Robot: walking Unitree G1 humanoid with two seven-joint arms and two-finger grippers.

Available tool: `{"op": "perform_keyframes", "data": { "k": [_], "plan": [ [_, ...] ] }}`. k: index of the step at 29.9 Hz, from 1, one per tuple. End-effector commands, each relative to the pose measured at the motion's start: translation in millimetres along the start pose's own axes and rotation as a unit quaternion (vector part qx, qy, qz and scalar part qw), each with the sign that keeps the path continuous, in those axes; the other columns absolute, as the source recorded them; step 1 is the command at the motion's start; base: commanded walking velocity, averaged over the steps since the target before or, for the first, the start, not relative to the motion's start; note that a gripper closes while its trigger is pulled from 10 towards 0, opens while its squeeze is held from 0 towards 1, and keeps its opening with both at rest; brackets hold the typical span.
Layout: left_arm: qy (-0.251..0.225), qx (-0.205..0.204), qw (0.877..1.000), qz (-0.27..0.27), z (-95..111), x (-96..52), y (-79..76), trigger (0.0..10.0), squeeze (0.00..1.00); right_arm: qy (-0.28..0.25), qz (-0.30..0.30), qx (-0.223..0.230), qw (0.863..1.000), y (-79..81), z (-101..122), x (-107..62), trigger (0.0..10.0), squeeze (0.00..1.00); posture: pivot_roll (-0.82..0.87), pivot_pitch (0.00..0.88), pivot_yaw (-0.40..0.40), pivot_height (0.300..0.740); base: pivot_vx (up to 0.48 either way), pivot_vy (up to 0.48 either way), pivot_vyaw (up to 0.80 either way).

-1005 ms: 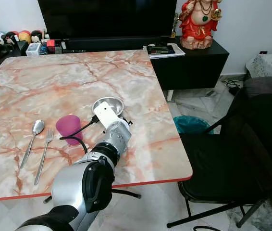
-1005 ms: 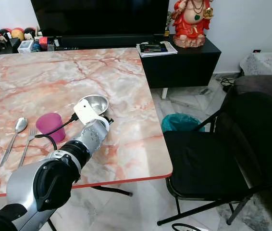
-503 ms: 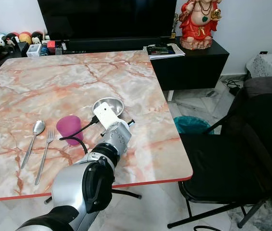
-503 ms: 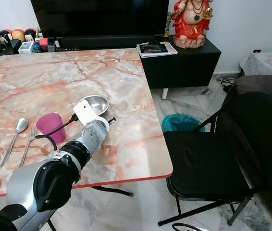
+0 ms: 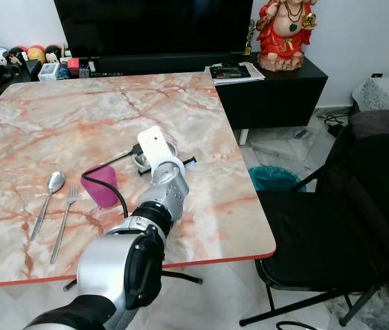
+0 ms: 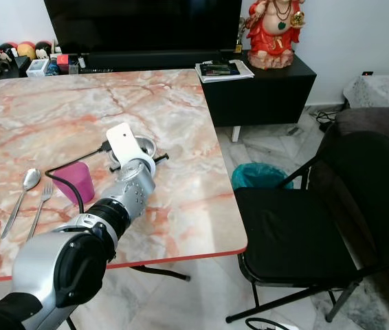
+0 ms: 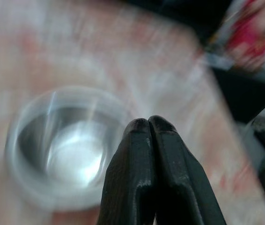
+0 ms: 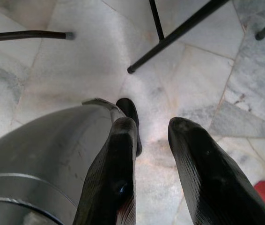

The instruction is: Setting the table

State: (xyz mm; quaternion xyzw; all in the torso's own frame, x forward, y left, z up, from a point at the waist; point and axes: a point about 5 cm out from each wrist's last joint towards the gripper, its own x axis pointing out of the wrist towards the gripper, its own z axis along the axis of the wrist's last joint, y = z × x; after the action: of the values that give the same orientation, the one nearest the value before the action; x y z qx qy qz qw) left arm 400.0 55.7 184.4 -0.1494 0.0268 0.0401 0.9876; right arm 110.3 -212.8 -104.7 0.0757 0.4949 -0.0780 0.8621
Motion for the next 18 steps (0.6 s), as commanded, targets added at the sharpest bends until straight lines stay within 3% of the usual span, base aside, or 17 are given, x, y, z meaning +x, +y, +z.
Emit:
{"op": "perform_keyframes", "data": {
  "k": [1,3,4,6,10,11,12,14,15,17,18],
  "plan": [
    [-0.058,0.036,0.995,-0.074,3,-11.5,-30.5,10.0,0.0,-0.006,0.0,0.002,1.0,0.2,4,0.8,10.0,0.0,-0.28,0.0,0.002,0.74,0.0,0.0,0.0],
    [-0.082,0.05,0.991,-0.088,5,-13.3,-31.3,10.0,0.0,-0.009,0.0,0.001,1.0,0.7,5,1.2,10.0,0.0,-0.28,0.0,0.003,0.74,0.0,0.0,0.0],
    [-0.119,0.084,0.984,-0.107,3,-17.3,-24.3,10.0,0.0,-0.021,-0.001,0.005,1.0,2.0,11,2.3,10.0,0.0,-0.28,0.0,0.003,0.74,0.0,0.0,0.0],
    [-0.132,0.101,0.98,-0.113,0,-19.4,-19.2,10.0,0.0,-0.028,-0.001,0.008,1.0,2.9,14,2.9,10.0,0.0,-0.27,0.0,0.003,0.74,0.0,0.0,0.0],
    [-0.186,0.163,0.963,-0.102,-5,-26.8,15.3,10.0,0.0,-0.047,0.002,0.008,0.999,7.0,23,4.6,10.0,0.0,-0.25,0.0,0.006,0.74,0.0,0.0,0.0],
    [-0.218,0.176,0.954,-0.103,1,-31.2,26.8,10.0,0.0,-0.049,0.003,0.007,0.999,8.4,25,5.3,10.0,0.0,-0.23,0.0,0.005,0.74,0.0,0.0,0.0],
    [-0.218,0.176,0.954,-0.103,1,-31.2,26.8,10.0,0.0,-0.049,0.003,0.007,0.999,8.4,25,5.3,10.0,0.0,-0.23,0.0,0.005,0.74,0.0,0.0,0.0],
    [-0.271,0.189,0.938,-0.103,17,-41.2,43.9,10.0,0.0,-0.053,0.003,0.001,0.999,11.0,29,6.4,10.0,0.0,-0.2,0.0,0.003,0.74,0.0,0.0,0.0],
    [-0.275,0.19,0.937,-0.105,19,-42.1,45.1,10.0,0.0,-0.053,0.003,0.0,0.999,11.4,30,6.6,10.0,0.0,-0.2,0.0,0.003,0.74,0.0,0.0,0.0],
    [-0.298,0.228,0.915,-0.148,19,-55.4,47.5,10.0,0.0,-0.054,0.007,-0.004,0.999,14.3,33,7.6,10.0,0.0,-0.18,0.0,-0.001,0.74,0.0,0.0,0.0],
    [-0.298,0.228,0.915,-0.148,19,-55.4,47.5,10.0,0.0,-0.054,0.007,-0.004,0.999,14.3,33,7.6,10.0,0.0,-0.18,0.0,-0.001,0.74,0.0,0.0,0.0]
  ]
}}
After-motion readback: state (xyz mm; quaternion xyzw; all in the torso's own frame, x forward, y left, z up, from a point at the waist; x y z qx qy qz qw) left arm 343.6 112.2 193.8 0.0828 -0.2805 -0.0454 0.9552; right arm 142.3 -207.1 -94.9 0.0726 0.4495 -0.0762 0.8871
